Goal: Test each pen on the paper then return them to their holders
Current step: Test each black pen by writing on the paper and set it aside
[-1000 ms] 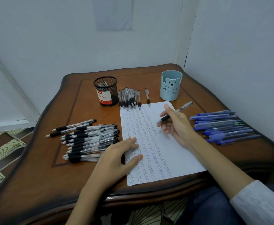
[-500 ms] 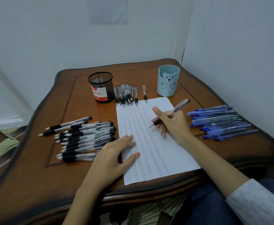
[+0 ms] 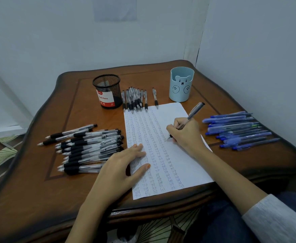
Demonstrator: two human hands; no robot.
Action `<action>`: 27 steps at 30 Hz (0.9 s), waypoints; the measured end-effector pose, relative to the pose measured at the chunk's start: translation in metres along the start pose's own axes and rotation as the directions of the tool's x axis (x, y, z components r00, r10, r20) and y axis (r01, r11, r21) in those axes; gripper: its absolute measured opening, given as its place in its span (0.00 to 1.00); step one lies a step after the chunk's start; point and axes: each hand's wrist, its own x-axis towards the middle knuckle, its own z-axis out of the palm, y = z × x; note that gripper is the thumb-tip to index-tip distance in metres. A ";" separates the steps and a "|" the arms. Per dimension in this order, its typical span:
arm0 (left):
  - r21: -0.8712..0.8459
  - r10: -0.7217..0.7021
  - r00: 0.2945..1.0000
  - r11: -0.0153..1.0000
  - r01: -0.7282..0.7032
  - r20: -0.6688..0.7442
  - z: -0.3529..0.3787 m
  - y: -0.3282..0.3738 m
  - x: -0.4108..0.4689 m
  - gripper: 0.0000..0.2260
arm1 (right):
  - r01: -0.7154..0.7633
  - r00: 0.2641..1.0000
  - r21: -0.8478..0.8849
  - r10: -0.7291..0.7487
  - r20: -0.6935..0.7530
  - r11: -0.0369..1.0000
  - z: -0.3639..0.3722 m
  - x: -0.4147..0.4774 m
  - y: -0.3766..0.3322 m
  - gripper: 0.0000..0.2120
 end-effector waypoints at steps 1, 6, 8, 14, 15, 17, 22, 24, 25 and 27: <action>0.002 0.000 1.000 1.000 0.000 0.000 0.000 0.000 0.000 0.25 | 0.004 1.000 -0.007 -0.004 0.008 1.000 0.000 0.000 0.000 0.13; 0.000 -0.001 1.000 1.000 0.001 0.004 0.000 -0.001 0.000 0.25 | 0.008 0.998 0.036 -0.010 0.059 0.999 0.000 -0.002 -0.002 0.13; -0.001 0.000 1.000 1.000 0.000 0.002 0.001 -0.001 0.000 0.25 | 0.009 0.998 0.040 -0.012 0.062 0.999 0.000 -0.002 -0.001 0.13; -0.003 -0.007 1.000 1.000 0.007 0.000 0.001 -0.001 0.000 0.25 | 0.021 0.997 0.042 -0.024 0.078 0.999 0.001 -0.002 -0.003 0.11; -0.001 -0.009 1.000 1.000 0.009 0.002 0.001 -0.001 0.000 0.25 | 0.023 0.996 0.035 -0.026 0.083 0.999 0.001 -0.002 -0.003 0.12; 0.003 -0.015 1.000 1.000 0.015 0.005 0.001 -0.002 0.000 0.25 | 0.028 0.995 0.015 -0.030 0.098 0.999 0.000 -0.001 -0.003 0.13; -0.004 -0.011 1.000 1.000 0.011 0.003 0.000 0.000 0.001 0.25 | 0.021 0.996 0.013 -0.022 0.082 1.000 -0.001 -0.001 -0.002 0.12; -0.007 -0.015 1.000 1.000 0.015 0.003 0.000 0.001 0.001 0.25 | 0.022 0.996 0.013 -0.023 0.085 1.000 -0.001 0.000 -0.002 0.13; -0.007 -0.016 1.000 1.000 0.016 0.003 0.000 0.001 0.001 0.25 | 0.023 0.996 0.014 -0.024 0.088 1.000 -0.001 0.000 -0.002 0.14; -0.008 -0.015 1.000 1.000 0.015 0.006 0.000 0.001 0.000 0.25 | 0.033 0.996 0.009 -0.033 0.089 0.999 -0.001 -0.001 -0.001 0.15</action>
